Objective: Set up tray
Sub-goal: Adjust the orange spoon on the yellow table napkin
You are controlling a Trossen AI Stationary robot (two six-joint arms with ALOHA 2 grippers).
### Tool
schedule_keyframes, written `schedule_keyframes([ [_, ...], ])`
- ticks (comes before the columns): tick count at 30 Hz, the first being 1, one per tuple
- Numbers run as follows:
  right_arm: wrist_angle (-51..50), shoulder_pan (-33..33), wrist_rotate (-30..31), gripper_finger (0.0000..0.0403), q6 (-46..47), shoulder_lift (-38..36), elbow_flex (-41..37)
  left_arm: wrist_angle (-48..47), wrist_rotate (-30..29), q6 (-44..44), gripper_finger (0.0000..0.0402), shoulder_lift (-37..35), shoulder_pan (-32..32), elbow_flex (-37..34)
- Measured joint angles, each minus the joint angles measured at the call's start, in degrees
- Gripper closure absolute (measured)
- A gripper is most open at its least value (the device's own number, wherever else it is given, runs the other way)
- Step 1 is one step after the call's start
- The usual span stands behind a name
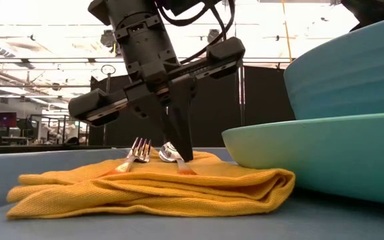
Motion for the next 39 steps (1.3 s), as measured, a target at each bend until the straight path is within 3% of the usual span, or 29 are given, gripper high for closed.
schedule_keyframes([
  [39,-0.01,0.0,-0.01,0.036,-0.01,0.0,0.0,-0.77,2.53,0.82,0.0397,-0.02,-0.55,0.0],
])
